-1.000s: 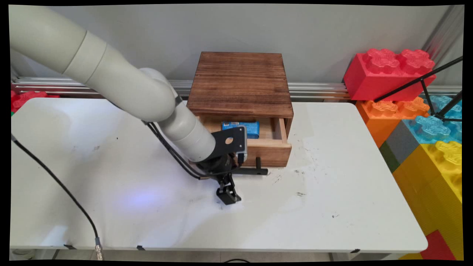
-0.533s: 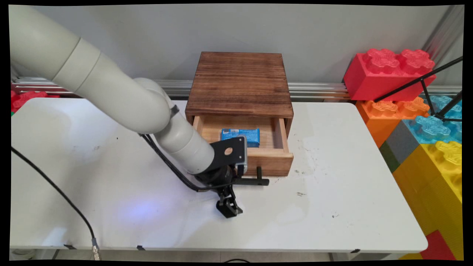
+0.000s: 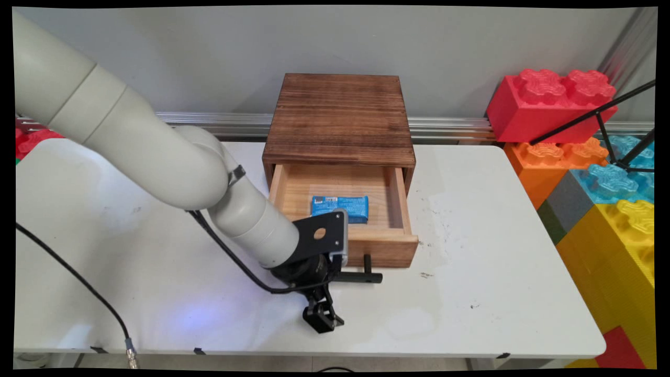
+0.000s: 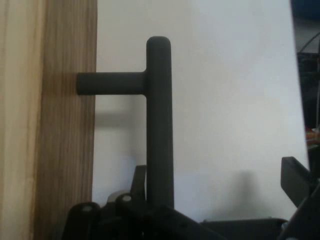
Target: Open the drawer
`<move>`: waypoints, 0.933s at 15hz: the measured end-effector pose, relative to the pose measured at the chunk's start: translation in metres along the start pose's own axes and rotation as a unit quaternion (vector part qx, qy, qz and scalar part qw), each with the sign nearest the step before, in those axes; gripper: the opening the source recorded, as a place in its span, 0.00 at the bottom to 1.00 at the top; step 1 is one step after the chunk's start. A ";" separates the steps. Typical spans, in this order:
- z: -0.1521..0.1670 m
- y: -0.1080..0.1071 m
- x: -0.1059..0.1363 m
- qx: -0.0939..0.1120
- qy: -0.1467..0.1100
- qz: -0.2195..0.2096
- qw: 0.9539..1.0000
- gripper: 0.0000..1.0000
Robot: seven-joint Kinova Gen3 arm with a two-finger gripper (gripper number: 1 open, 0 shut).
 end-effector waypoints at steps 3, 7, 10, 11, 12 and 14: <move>-0.002 0.007 -0.001 -0.004 0.002 0.000 1.000 1.00; -0.005 0.015 -0.004 -0.008 0.005 0.000 1.000 1.00; -0.008 0.020 -0.006 -0.010 0.007 -0.001 1.000 1.00; -0.009 0.022 -0.007 -0.011 0.008 -0.002 1.000 1.00; -0.011 0.023 -0.007 -0.012 0.009 -0.003 1.000 1.00; -0.014 0.027 -0.009 -0.014 0.010 -0.005 1.000 1.00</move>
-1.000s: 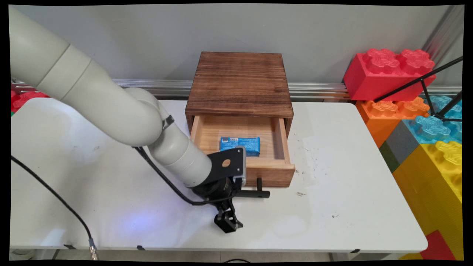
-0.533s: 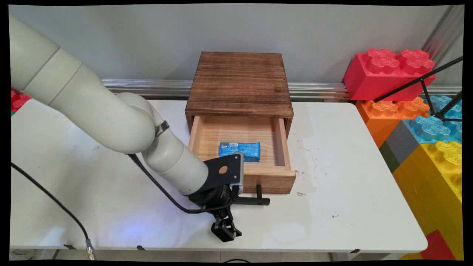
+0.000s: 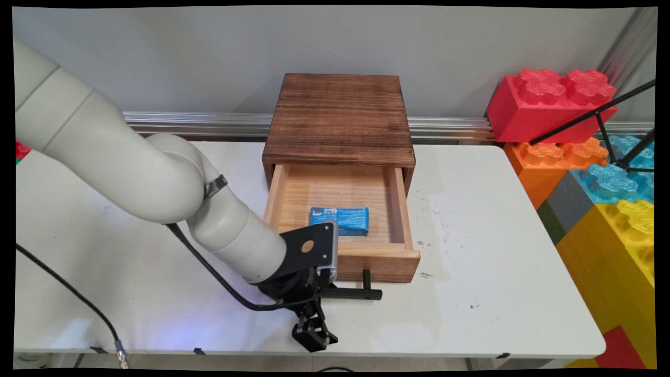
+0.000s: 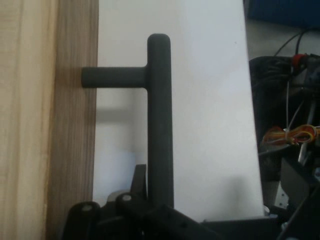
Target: Open the drawer
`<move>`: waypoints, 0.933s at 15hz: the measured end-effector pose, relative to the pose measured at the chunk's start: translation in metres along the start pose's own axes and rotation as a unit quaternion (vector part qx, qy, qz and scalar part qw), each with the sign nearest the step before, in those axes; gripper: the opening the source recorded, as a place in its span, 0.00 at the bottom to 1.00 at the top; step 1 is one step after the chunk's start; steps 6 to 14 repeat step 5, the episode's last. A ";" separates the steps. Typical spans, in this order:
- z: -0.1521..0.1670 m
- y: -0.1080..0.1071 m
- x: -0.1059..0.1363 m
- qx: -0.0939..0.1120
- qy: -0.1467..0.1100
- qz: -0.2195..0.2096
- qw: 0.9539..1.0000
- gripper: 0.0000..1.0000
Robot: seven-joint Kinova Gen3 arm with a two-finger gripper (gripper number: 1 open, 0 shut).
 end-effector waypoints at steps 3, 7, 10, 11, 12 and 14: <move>-0.005 0.005 -0.002 -0.002 0.002 -0.003 1.000 1.00; -0.010 0.007 -0.002 -0.001 0.004 -0.005 1.000 1.00; -0.010 0.007 -0.002 -0.001 0.004 -0.005 1.000 1.00; -0.010 0.007 -0.002 -0.001 0.004 -0.005 1.000 1.00; -0.010 0.007 -0.002 -0.001 0.004 -0.005 1.000 1.00; -0.010 0.007 -0.002 -0.001 0.004 -0.005 1.000 1.00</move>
